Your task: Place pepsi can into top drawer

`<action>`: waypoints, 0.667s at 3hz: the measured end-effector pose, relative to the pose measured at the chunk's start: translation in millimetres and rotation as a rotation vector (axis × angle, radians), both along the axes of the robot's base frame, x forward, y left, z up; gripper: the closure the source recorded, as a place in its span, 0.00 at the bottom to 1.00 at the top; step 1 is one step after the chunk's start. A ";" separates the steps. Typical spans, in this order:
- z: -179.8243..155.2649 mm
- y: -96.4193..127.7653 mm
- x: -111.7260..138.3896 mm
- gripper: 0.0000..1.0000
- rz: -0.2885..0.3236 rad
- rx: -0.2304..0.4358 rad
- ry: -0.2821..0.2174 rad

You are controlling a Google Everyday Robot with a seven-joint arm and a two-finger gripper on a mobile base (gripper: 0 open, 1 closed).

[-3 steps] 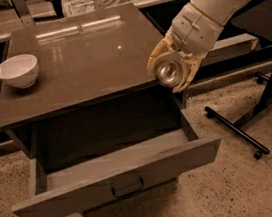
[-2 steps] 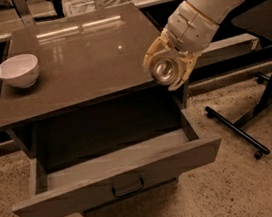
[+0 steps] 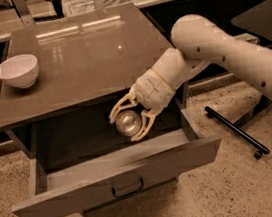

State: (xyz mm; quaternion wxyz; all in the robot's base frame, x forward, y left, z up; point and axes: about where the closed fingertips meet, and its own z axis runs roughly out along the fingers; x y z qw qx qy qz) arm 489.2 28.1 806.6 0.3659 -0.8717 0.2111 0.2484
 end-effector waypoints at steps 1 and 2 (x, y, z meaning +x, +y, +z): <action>-23.4 29.5 -8.9 1.00 0.050 0.021 -0.039; -46.9 41.4 9.3 1.00 -0.011 -0.007 -0.130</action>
Offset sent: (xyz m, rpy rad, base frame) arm 0.0299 0.0525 -0.0572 -0.0156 -0.2206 -0.0508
